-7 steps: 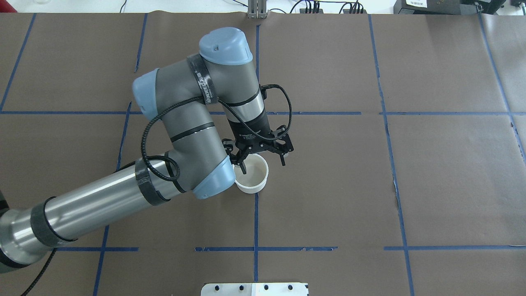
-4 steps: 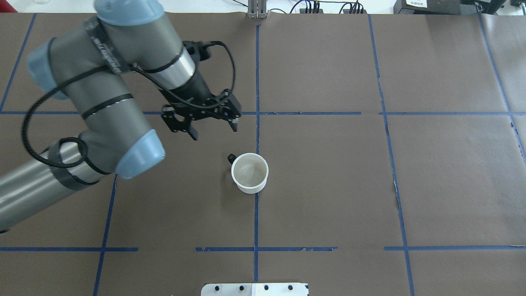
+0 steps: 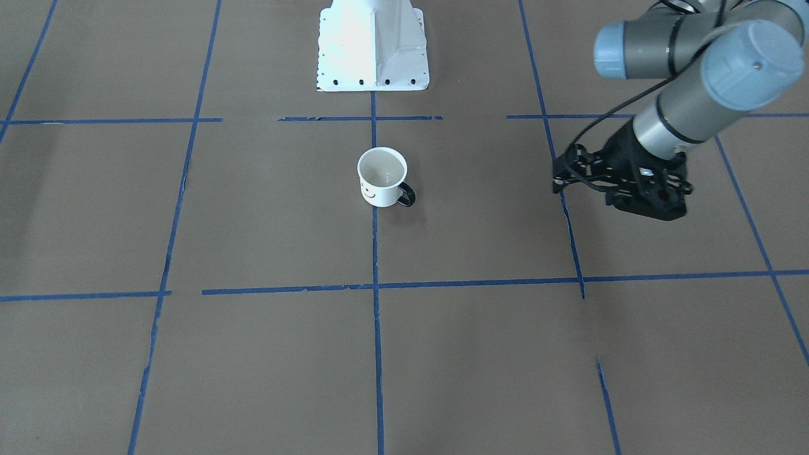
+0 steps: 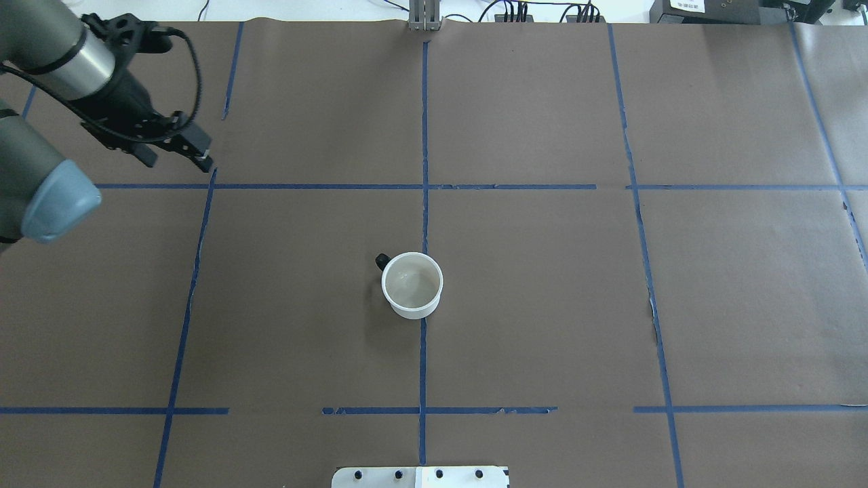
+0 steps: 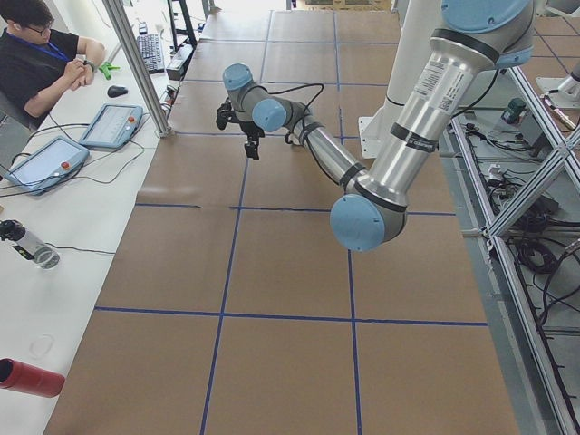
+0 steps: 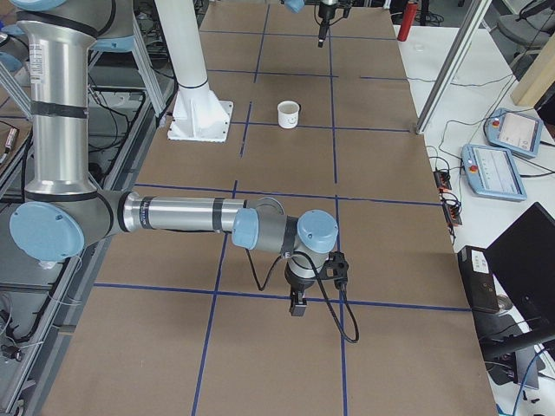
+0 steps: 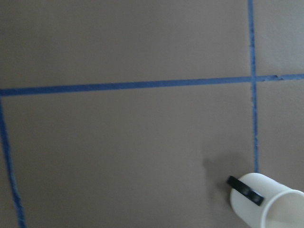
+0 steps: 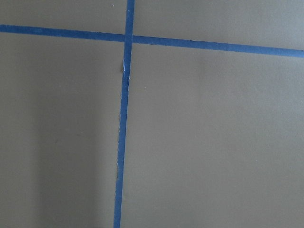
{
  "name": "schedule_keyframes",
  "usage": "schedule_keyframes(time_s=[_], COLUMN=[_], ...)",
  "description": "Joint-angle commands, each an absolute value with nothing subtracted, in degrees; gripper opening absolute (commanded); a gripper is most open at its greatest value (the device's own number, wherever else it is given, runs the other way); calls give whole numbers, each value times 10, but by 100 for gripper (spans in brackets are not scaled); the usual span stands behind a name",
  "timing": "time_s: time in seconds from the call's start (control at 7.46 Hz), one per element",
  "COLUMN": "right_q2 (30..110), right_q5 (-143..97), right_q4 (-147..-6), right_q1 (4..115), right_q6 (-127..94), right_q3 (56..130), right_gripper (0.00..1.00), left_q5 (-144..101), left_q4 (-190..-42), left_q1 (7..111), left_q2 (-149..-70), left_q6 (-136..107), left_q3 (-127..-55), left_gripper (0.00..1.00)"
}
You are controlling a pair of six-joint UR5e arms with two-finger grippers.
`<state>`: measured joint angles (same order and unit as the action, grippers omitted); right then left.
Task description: Flip mug
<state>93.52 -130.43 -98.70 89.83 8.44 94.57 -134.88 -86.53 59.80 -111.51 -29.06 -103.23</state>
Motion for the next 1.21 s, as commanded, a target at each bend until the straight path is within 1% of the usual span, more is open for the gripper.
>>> schedule_keyframes(time_s=[0.0,0.13,0.4,0.8,1.07], right_q2=[935,935,935,935,935], right_q5=[-1304,-1304,-1304,-1304,-1304], right_q4=[-987,-987,-987,-987,-987], right_q1=[898,898,898,898,898], right_q6=[84,84,84,84,84], right_q3=[946,946,946,946,946], right_gripper=[100,100,100,100,100], left_q5=[-1318,-1318,-1318,-1324,-1325], left_q4=[-865,-866,-867,-867,-866], left_q1=[651,678,766,845,874], left_q2=[-1022,-980,-894,-879,-878], left_q6=[-117,-46,-7,110,106], left_q3=[-1025,-1022,-1013,-954,-945], left_gripper=[100,100,100,100,100])
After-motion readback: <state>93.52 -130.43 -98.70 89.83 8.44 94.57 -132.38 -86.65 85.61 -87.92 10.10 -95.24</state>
